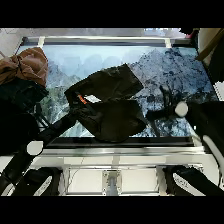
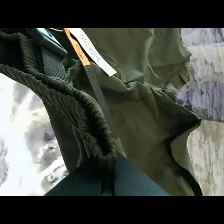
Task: Fold the clothes and pants, and hang the long-sleeved shirts on hangers.
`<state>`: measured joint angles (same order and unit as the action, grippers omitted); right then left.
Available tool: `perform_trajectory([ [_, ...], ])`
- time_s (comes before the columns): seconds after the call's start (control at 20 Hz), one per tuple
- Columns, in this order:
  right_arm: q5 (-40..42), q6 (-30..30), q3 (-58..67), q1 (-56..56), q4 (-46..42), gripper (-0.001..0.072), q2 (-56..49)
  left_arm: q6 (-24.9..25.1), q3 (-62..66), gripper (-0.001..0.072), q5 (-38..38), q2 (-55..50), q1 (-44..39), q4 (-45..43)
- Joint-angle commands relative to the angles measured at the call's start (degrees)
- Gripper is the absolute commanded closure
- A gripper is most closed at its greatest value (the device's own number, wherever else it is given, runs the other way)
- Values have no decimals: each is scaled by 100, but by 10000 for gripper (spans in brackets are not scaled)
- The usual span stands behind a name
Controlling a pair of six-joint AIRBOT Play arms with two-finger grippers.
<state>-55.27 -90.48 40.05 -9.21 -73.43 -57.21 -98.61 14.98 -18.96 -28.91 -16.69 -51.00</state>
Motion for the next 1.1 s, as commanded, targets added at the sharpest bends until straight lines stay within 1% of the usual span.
perform_trajectory([
  [0.0, 739, 11, -1650, 96, 1349, 226, 796, 0, 2, 681, 2, -4, 2, 0],
  [0.1, 752, 33, -1849, 96, 1519, 226, 883, 0, 2, 681, 0, -4, 2, 0],
  [0.25, 1141, 61, -1849, 96, 1541, 227, 870, 0, 2, 681, 2, -4, 2, -2],
  [0.35, 1263, 61, -1853, 96, 1604, 229, 767, 0, 2, 681, 2, -4, 2, -2],
  [0.4, 1335, 92, -1860, 96, 1672, 252, 669, 0, 2, 681, 2, -4, 2, -2],
  [0.45, 1460, 186, -1860, 96, 1808, 260, 533, 0, 2, 680, 2, -4, 2, -2],
  [0.55, 1766, 667, -1860, 96, 2409, 260, 219, 0, 2, 680, 2, -4, 2, 0],
  [0.7, 1843, 1303, -1858, 70, 3187, 260, -348, 2, 2, 681, 2, -4, 2, -2],
  [0.75, 1882, 1377, -1858, -2, 3305, 260, -509, 2, 2, 681, 2, -4, 2, -2],
  [0.8, 1928, 1386, -1858, -107, 3390, 277, -643, 2, 2, 680, 2, -4, 2, -2],
  [0.85, 1954, 1453, -1858, -245, 3467, 364, -743, 2, 2, 680, 2, -4, 2, -2],
  [0.95, 2205, 1469, -1858, -507, 3493, 594, -791, 4, 2, 681, 4, -4, 2, -9],
  [1.0, 2350, 1469, -1845, -592, 3534, 684, -782, 2, 2, 681, 2, -2, 2, -70],
  [1.05, 2341, 1469, -1794, -614, 3567, 696, -782, 2, 2, 681, 2, 0, 2, -181],
])
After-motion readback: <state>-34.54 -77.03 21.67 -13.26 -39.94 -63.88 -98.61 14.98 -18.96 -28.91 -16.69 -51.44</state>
